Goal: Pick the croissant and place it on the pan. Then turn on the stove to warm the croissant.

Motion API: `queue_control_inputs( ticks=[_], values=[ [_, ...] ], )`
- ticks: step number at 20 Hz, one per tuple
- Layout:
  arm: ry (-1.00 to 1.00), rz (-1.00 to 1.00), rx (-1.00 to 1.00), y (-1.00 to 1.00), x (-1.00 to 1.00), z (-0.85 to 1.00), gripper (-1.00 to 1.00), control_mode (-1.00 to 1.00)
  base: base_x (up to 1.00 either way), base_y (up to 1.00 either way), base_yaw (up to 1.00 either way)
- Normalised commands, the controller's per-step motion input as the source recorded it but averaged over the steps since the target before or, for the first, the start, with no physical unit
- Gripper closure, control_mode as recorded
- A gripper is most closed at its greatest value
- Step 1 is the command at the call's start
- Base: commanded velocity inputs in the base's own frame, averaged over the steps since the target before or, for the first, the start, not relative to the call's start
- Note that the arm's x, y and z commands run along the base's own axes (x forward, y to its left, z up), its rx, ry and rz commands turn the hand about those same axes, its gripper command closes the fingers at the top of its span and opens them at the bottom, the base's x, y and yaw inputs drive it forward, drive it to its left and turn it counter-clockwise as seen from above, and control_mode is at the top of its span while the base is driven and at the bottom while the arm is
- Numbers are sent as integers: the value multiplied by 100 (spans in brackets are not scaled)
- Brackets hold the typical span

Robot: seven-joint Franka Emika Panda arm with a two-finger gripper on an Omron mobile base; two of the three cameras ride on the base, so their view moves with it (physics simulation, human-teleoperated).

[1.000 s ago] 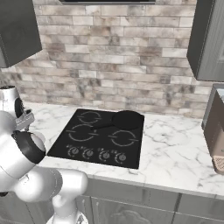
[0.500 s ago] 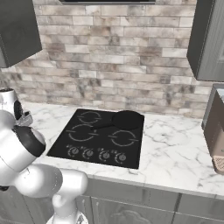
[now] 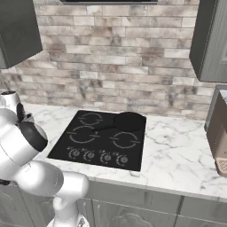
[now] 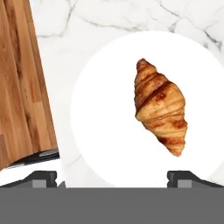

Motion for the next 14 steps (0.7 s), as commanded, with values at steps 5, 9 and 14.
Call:
queue_control_inputs(
  ticks=[5, 9, 14],
  values=[
    [0, 0, 0, 10, 16, -12, -100, -100, 0, 0, 0],
    [0, 0, 0, 13, 19, -14, -100, -100, 0, 0, 0],
    [0, 0, 0, 14, 20, -14, -100, -100, 0, 0, 0]
  ],
)
